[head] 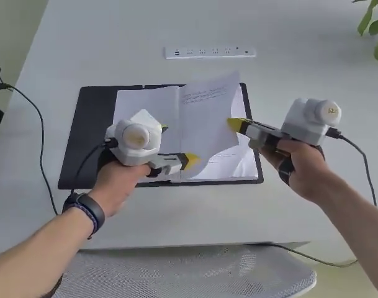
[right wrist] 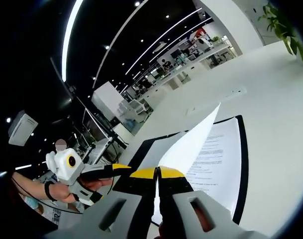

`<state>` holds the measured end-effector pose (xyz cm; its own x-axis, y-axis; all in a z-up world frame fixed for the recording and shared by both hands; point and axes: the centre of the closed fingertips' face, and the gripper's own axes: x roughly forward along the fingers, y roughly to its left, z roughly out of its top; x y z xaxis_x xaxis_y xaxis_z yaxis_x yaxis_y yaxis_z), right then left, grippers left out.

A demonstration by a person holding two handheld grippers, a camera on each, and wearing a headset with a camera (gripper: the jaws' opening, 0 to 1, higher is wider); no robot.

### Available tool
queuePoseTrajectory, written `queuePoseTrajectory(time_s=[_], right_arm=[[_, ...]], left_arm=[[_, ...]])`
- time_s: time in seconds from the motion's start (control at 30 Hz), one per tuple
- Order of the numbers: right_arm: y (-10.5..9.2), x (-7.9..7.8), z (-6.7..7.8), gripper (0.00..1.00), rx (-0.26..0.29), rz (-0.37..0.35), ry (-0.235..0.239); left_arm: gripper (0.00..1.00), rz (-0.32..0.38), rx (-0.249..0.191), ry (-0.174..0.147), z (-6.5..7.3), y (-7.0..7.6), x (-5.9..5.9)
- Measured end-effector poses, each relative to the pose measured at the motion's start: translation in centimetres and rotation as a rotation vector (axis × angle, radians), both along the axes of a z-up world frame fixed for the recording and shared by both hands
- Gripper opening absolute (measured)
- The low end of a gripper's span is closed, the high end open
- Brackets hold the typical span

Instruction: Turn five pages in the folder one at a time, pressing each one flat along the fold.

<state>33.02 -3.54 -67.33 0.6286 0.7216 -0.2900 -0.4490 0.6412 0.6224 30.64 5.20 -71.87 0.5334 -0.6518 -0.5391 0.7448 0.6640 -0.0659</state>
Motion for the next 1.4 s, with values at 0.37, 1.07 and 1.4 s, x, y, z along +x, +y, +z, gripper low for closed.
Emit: queuePoseTrajectory(time_s=[0.37, 1.07, 1.4], right_arm=[[5.1, 0.0, 1.9, 0.0, 0.008, 0.087, -0.046], [16.4, -1.3, 0.9, 0.0, 0.005, 0.269, -0.039], [20.1, -1.7, -1.9, 0.0, 0.004, 0.303, 0.025]], left_arm=[[0.66, 0.077, 0.001, -0.007, 0.3, 5.3, -1.0], [0.67, 0.207, 0.01, -0.002, 0.2, 13.8, -3.4], [0.67, 0.24, 0.006, 0.007, -0.1, 15.4, -4.0]])
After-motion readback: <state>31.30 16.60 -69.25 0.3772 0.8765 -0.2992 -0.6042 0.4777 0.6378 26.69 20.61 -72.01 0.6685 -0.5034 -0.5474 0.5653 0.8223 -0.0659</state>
